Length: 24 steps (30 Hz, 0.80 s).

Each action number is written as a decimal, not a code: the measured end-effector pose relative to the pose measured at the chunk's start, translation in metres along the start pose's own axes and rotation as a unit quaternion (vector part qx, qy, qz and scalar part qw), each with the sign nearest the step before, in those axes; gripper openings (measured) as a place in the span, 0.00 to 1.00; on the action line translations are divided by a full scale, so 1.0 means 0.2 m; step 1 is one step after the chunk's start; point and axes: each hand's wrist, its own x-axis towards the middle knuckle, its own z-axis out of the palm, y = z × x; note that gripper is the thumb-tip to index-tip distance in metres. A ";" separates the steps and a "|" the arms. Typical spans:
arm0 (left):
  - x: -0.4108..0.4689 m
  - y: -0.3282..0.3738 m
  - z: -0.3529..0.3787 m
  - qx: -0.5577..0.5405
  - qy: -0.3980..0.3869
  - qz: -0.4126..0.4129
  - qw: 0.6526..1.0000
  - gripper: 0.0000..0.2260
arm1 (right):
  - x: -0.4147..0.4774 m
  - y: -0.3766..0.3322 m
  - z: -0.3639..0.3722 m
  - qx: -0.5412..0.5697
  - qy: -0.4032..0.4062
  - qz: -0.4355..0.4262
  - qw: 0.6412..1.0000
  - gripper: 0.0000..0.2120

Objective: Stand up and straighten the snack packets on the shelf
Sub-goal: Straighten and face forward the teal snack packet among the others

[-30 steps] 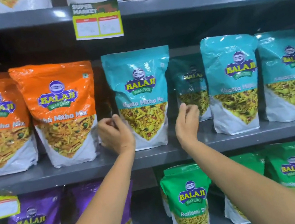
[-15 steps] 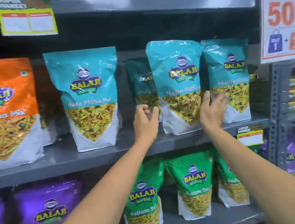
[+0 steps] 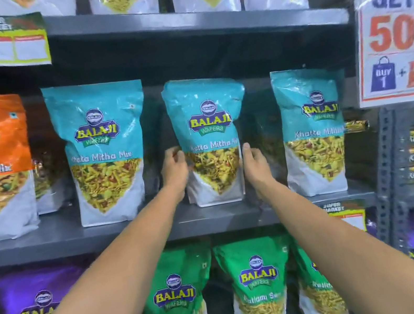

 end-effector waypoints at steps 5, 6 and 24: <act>0.05 0.03 -0.01 -0.029 0.056 0.026 0.998 0.06 | 0.11 -0.11 -0.01 0.039 0.031 -0.005 0.999 0.16; 0.04 0.03 -0.01 -0.033 0.045 0.023 0.998 0.06 | 0.12 -0.11 -0.01 0.043 0.033 -0.002 0.999 0.15; 0.03 -0.07 -0.12 -0.011 -0.102 -0.010 0.995 0.04 | 0.26 -0.24 -0.07 0.220 -0.021 0.011 0.975 0.05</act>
